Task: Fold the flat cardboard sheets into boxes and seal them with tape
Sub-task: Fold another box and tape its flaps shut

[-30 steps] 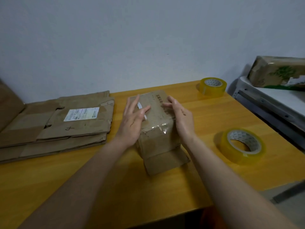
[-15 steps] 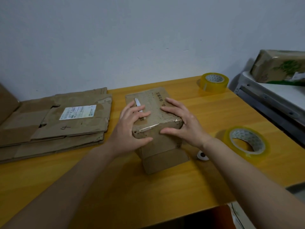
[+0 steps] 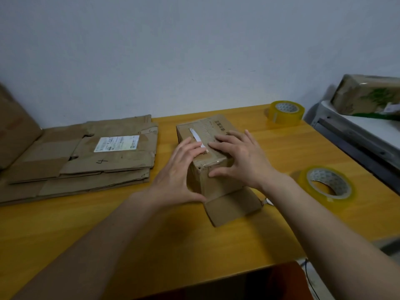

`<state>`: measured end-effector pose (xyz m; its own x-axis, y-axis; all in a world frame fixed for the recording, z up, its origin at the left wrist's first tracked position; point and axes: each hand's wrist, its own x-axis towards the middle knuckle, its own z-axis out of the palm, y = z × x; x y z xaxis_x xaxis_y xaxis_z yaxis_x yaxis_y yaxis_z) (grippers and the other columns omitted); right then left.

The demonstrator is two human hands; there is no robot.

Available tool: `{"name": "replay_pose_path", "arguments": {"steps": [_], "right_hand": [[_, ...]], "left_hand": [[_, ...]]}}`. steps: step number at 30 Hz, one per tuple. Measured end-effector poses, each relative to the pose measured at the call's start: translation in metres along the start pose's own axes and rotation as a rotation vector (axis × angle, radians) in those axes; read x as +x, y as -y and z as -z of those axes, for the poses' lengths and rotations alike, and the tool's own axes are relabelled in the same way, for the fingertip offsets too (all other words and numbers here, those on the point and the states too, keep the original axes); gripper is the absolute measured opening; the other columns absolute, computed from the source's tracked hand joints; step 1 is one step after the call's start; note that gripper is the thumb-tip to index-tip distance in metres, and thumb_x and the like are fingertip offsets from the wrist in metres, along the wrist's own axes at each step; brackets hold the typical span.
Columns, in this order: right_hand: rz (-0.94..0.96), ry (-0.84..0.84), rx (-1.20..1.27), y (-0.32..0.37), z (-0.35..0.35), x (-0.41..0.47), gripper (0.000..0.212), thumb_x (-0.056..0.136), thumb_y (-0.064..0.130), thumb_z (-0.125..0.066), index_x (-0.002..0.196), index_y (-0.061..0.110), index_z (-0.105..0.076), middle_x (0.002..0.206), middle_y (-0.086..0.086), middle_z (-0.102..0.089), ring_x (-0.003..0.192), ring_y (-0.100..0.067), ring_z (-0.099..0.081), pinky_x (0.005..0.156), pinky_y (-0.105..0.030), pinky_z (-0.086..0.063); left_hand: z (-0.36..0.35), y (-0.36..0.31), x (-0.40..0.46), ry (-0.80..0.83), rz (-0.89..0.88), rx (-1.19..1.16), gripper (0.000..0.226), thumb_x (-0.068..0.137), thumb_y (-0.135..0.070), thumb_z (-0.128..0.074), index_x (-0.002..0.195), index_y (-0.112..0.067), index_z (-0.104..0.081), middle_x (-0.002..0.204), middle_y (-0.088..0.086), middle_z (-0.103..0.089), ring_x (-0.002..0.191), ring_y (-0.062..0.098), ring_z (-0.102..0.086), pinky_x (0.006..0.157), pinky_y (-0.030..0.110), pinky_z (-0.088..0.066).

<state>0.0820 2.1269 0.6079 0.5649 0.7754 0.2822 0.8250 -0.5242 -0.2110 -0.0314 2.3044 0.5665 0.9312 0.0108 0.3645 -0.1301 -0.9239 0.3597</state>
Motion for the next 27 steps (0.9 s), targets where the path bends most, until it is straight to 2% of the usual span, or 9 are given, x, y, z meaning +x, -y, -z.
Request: {"name": "replay_pose_path", "arguments": {"steps": [4, 8, 10, 13, 15, 17, 20, 24, 27], "right_hand": [[-0.011, -0.084, 0.026, 0.019, -0.011, -0.004, 0.095, 0.063, 0.084, -0.047, 0.141, 0.03, -0.043, 0.148, 0.004, -0.041, 0.14, -0.02, -0.027, 0.117, -0.038, -0.004], [-0.025, -0.147, 0.055, 0.018, -0.012, -0.005, 0.088, 0.062, 0.074, -0.064, 0.138, 0.032, -0.048, 0.142, 0.007, -0.048, 0.133, -0.018, -0.035, 0.111, -0.034, -0.017], [0.005, -0.115, -0.022, 0.016, -0.012, -0.005, 0.092, 0.06, 0.074, -0.066, 0.139, 0.032, -0.045, 0.144, 0.007, -0.044, 0.134, -0.019, -0.032, 0.111, -0.035, -0.016], [-0.011, -0.099, -0.039, 0.023, -0.012, -0.007, 0.099, 0.058, 0.085, -0.055, 0.141, 0.033, -0.04, 0.146, 0.007, -0.04, 0.137, -0.017, -0.028, 0.115, -0.039, -0.01], [-0.046, -0.137, -0.03, 0.031, -0.016, -0.007, 0.092, 0.064, 0.085, -0.049, 0.138, 0.032, -0.043, 0.143, 0.006, -0.044, 0.135, -0.018, -0.03, 0.116, -0.042, -0.009], [-0.075, -0.218, -0.077, 0.042, -0.026, -0.008, 0.078, 0.071, 0.074, -0.051, 0.134, 0.028, -0.047, 0.137, 0.003, -0.049, 0.131, -0.019, -0.035, 0.116, -0.044, -0.011], [-0.168, -0.329, -0.085, 0.056, -0.042, -0.008, 0.063, 0.073, 0.058, -0.053, 0.123, 0.021, -0.054, 0.124, -0.001, -0.054, 0.122, -0.02, -0.043, 0.116, -0.042, -0.015], [-0.24, -0.421, -0.063, 0.06, -0.054, -0.005, 0.058, 0.078, 0.059, -0.048, 0.117, 0.018, -0.06, 0.113, -0.003, -0.057, 0.113, -0.022, -0.048, 0.108, -0.041, -0.026], [-0.215, -0.435, -0.074, 0.06, -0.055, -0.005, 0.06, 0.082, 0.063, -0.046, 0.116, 0.017, -0.061, 0.112, -0.004, -0.059, 0.109, -0.023, -0.051, 0.101, -0.041, -0.031]], "left_hand": [[-0.004, -0.001, -0.002, -0.017, 0.013, 0.028, 0.122, 0.05, -0.056, -0.086, 0.147, -0.035, -0.014, 0.156, -0.014, -0.01, 0.147, 0.007, 0.003, 0.11, 0.038, -0.02], [-0.004, 0.002, -0.001, -0.015, -0.002, 0.071, 0.121, 0.055, -0.045, -0.089, 0.147, -0.035, -0.012, 0.156, -0.012, -0.01, 0.146, 0.007, 0.003, 0.107, 0.033, -0.024], [-0.005, 0.002, 0.0, -0.015, 0.001, 0.075, 0.122, 0.056, -0.042, -0.089, 0.148, -0.034, -0.009, 0.157, -0.009, -0.009, 0.147, 0.007, 0.003, 0.109, 0.034, -0.024], [-0.007, 0.002, -0.003, -0.027, 0.039, 0.03, 0.125, 0.057, -0.039, -0.09, 0.148, -0.038, -0.003, 0.157, -0.011, -0.002, 0.143, 0.001, 0.006, 0.111, 0.037, -0.018], [-0.008, 0.004, -0.005, -0.04, 0.048, 0.006, 0.125, 0.057, -0.037, -0.09, 0.148, -0.037, -0.004, 0.158, -0.01, -0.002, 0.142, 0.001, 0.004, 0.112, 0.036, -0.014], [-0.008, 0.006, -0.006, -0.065, 0.044, -0.023, 0.123, 0.057, -0.035, -0.09, 0.149, -0.032, -0.008, 0.159, -0.005, -0.006, 0.143, 0.004, -0.001, 0.114, 0.034, -0.015], [-0.011, 0.007, -0.006, -0.114, 0.046, -0.07, 0.118, 0.059, -0.03, -0.09, 0.149, -0.024, -0.013, 0.157, 0.0, -0.011, 0.145, 0.009, -0.01, 0.116, 0.035, -0.023], [-0.011, 0.007, -0.005, -0.106, 0.044, -0.073, 0.117, 0.061, -0.025, -0.089, 0.149, -0.023, -0.012, 0.157, 0.0, -0.011, 0.146, 0.015, -0.012, 0.117, 0.039, -0.027], [-0.005, 0.006, -0.005, -0.118, -0.02, -0.121, 0.09, 0.07, -0.011, -0.076, 0.145, -0.019, -0.027, 0.154, 0.0, -0.021, 0.147, 0.012, -0.01, 0.118, 0.035, -0.022]]}}
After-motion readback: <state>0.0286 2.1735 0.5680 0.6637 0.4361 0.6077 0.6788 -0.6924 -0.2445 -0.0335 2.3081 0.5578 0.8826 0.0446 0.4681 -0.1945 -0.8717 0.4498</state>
